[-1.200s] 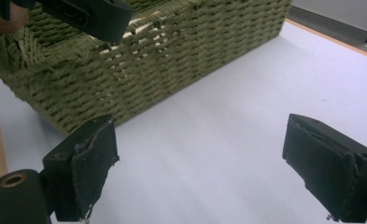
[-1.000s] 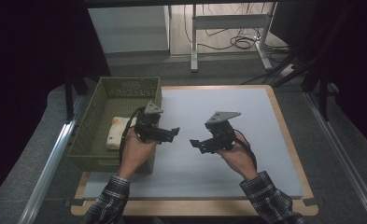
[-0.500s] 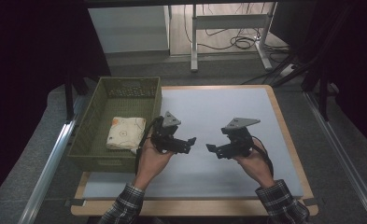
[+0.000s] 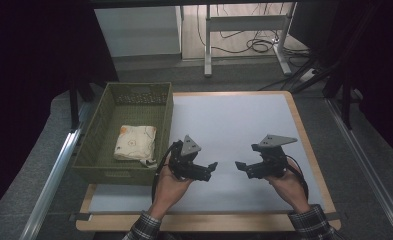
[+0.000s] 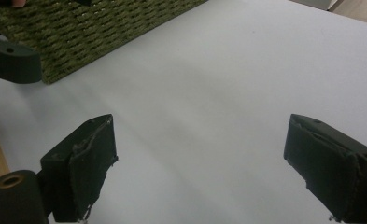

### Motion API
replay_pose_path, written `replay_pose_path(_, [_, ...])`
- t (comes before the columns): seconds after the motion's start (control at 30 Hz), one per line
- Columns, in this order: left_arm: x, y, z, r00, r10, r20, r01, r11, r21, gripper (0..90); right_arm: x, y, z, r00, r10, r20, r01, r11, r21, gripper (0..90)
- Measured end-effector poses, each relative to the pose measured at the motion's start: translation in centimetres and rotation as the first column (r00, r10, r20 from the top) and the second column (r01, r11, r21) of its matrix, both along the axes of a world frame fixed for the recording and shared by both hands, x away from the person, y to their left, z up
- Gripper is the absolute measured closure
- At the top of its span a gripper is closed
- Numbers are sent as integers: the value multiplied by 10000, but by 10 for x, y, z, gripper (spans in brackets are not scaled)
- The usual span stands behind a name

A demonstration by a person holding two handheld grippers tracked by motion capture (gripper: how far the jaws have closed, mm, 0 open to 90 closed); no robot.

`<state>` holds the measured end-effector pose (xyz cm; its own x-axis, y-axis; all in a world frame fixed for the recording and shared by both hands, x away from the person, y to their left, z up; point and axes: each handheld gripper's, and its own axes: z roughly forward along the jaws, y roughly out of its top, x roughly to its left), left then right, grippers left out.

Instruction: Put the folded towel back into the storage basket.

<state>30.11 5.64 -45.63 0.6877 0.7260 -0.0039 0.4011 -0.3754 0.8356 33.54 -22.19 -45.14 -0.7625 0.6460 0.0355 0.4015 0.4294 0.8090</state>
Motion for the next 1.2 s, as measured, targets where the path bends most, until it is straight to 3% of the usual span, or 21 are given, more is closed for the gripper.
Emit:
replay_pose_path(0.27, [-22, 4, -19, 9998, 90, 168, -91, 10000, 35, 15, -14, -14, -12, 9997, -256, 1, 256, 9996, -133, 61])
replay_pose_path(0.63, [-39, 16, -62, 9991, 172, -379, -182, 9995, -252, 0, -31, -32, -42, 9967, -792, -176, 786, 9964, -310, 20])
replay_pose_path(0.97, [-47, 18, -90, 9978, 405, -521, -401, 9992, 86, 0, -39, -39, -70, 9936, -1099, -269, 1081, 9923, -606, 19])
replay_pose_path(1.07, [-50, 18, -91, 9978, 501, -424, -488, 9983, 320, 0, -41, -39, -76, 9932, -1131, -277, 1108, 9911, -739, 19])
replay_pose_path(1.13, [-51, 18, -94, 9969, 589, -522, -554, 9963, 657, 0, -43, -38, -81, 9929, -1129, -373, 1096, 9907, -810, 19])
replay_pose_path(1.2, [-51, 19, -100, 9955, 618, -712, -567, 9959, 711, 0, -45, -37, -86, 9930, -1138, -330, 1102, 9894, -946, 19])
